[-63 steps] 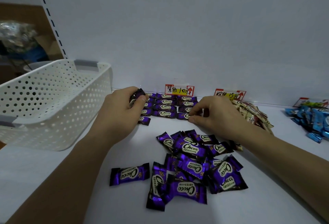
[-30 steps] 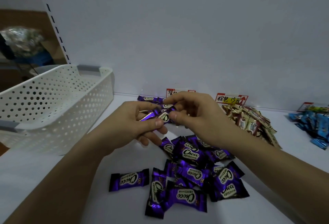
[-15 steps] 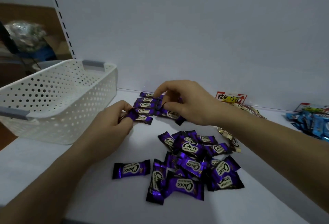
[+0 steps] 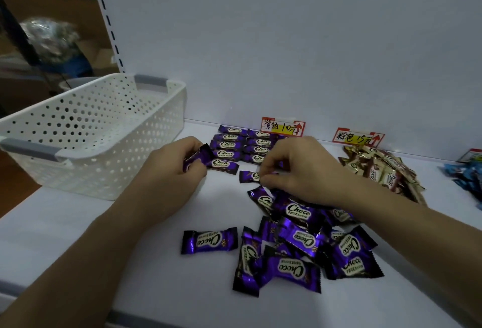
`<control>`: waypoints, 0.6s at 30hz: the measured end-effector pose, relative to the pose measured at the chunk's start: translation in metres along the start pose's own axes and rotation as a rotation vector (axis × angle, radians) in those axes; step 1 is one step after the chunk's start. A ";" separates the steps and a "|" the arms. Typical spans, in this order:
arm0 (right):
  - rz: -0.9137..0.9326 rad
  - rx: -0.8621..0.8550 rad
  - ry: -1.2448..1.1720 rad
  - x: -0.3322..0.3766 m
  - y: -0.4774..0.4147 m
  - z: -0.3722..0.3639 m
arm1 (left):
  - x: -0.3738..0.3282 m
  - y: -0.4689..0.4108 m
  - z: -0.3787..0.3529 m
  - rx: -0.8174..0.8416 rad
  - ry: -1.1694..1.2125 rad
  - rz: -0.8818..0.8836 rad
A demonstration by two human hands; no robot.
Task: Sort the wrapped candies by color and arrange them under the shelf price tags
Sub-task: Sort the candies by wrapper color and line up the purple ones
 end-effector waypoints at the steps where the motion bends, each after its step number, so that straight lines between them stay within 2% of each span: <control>1: -0.014 0.009 0.005 -0.001 0.002 -0.004 | -0.001 0.000 -0.001 0.008 0.002 -0.008; 6: -0.089 -0.062 -0.054 -0.009 -0.001 -0.004 | -0.006 0.001 -0.003 -0.004 -0.016 -0.064; 9: -0.113 -0.076 -0.045 -0.010 -0.002 -0.006 | -0.012 0.003 -0.007 -0.012 -0.119 -0.118; 14: -0.128 -0.099 -0.062 -0.012 -0.002 -0.006 | -0.021 -0.002 -0.018 -0.006 -0.275 -0.237; 18: -0.118 -0.100 -0.059 -0.014 0.000 -0.007 | -0.023 -0.004 -0.019 -0.017 -0.280 -0.270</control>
Point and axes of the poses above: each hand's wrist, its own y-axis away from the middle knuckle, its own z-axis out of the back of the hand, x = y × z, the point moved 10 cm from there along -y, towards the middle knuckle, and after that the axes turned 2 degrees about x, right-handed, at the moved point
